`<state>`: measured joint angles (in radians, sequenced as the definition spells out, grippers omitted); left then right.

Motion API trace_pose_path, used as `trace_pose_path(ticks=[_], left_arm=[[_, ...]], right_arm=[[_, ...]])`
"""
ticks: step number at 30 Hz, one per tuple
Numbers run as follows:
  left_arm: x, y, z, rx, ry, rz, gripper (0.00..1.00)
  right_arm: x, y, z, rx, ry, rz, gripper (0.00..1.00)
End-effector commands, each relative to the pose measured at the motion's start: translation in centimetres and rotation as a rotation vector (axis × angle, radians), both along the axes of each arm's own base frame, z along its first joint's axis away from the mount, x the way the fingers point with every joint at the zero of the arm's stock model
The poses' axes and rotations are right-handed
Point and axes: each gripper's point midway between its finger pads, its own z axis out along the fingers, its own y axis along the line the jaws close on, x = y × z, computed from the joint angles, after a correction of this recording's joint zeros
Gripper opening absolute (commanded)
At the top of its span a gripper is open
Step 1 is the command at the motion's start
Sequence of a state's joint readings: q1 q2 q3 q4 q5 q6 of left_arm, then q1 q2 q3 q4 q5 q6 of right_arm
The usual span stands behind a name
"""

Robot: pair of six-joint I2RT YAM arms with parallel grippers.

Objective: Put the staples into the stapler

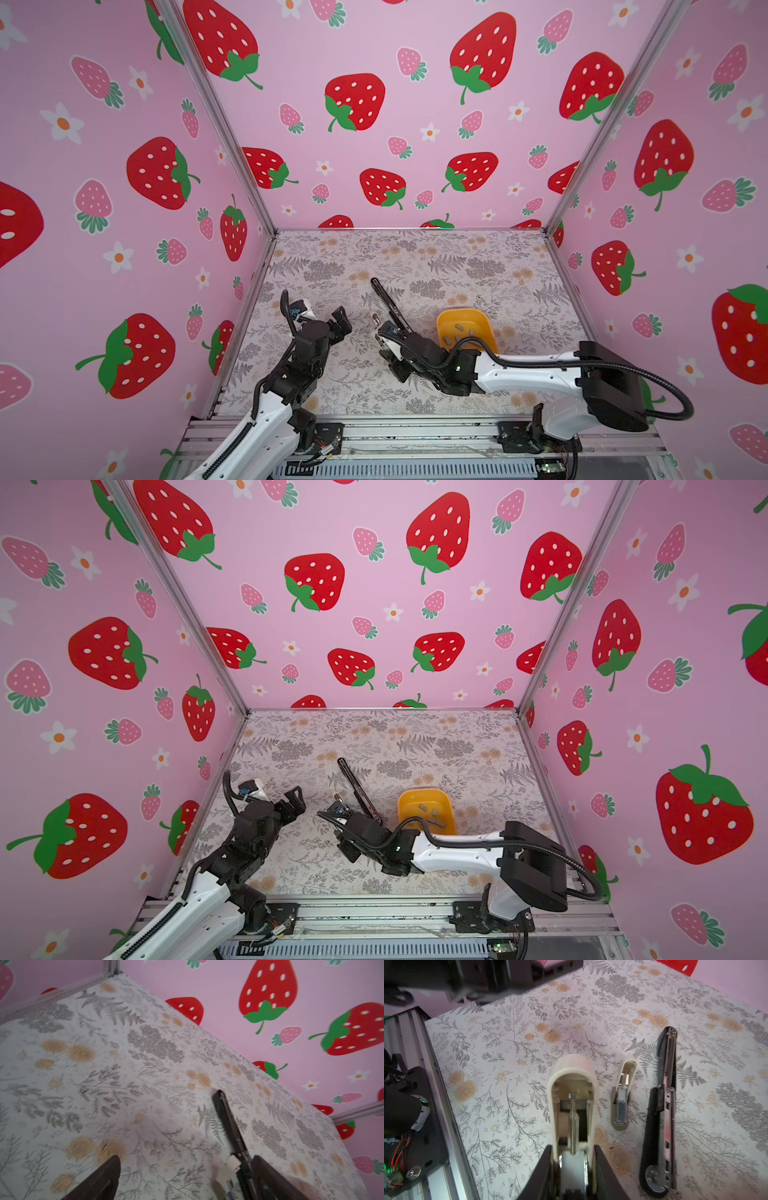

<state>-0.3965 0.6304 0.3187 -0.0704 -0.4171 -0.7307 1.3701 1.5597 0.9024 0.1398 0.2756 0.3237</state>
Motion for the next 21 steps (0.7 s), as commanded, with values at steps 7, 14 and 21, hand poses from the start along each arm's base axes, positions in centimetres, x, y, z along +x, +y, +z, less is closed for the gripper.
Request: trace_pose_path(ticks=[7, 14, 21], left_arm=[[1.6, 4.5, -0.2, -0.083, -0.060, 0.222, 0.99], [2.6, 2.0, 1.3, -0.053, -0.131, 0.032, 0.99], [2.7, 1.9, 0.4, -0.063, -0.116, 0.036, 0.99]], right_arm=[[0.5, 2.4, -4.0, -0.076, 0.074, -0.049, 0.08], [2.5, 2.9, -6.4, -0.101, 0.122, -0.094, 0.07], [3.7, 3.7, -7.4, -0.080, 0.126, -0.107, 0.07]])
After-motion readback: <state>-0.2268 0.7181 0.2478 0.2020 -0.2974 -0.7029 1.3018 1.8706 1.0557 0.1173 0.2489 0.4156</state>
